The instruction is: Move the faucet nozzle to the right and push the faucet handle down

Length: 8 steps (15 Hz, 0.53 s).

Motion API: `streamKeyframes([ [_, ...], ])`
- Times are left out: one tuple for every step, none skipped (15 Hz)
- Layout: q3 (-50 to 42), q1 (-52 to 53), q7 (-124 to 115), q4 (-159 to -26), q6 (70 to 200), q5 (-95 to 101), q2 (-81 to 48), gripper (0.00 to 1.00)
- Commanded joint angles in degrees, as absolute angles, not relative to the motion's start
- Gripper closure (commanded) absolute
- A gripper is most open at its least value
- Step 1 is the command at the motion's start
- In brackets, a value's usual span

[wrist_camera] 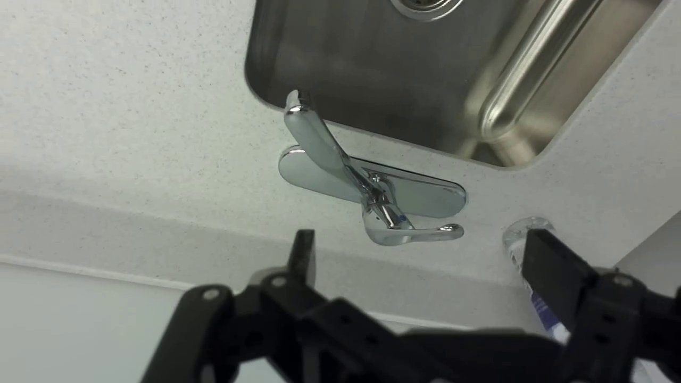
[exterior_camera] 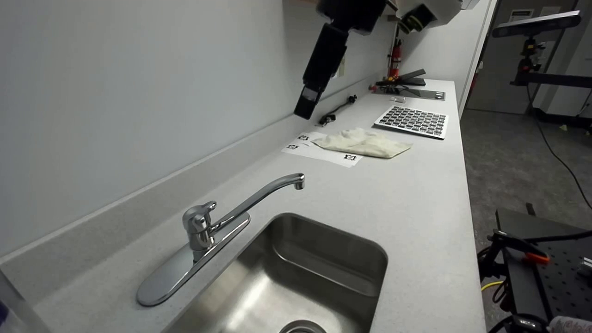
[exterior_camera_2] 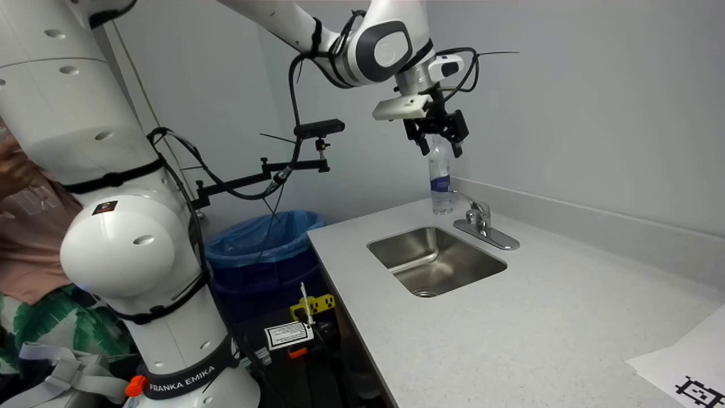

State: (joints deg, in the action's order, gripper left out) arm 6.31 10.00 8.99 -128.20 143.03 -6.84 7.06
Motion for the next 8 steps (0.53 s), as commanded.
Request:
streamKeyframes([
  [5.4, 10.2, 13.7, -131.5, 141.8, -10.8, 11.7, 0.00],
  [5.2, 10.3, 14.7, -131.8, 141.8, -11.5, 12.2, 0.00],
  [5.0, 10.4, 15.2, -132.1, 141.7, -11.6, 12.6, 0.00],
  [4.8, 10.4, 15.8, -132.3, 141.6, -11.9, 13.0, 0.00],
  [4.7, 10.3, 16.0, -132.6, 141.6, -11.4, 13.3, 0.00],
  [4.6, 10.3, 16.3, -132.8, 141.5, -11.3, 13.5, 0.00],
  [4.8, 10.3, 16.1, -131.9, 142.7, -10.6, 11.2, 0.00],
  [4.9, 10.4, 16.3, -131.8, 142.9, -10.6, 11.0, 0.00],
])
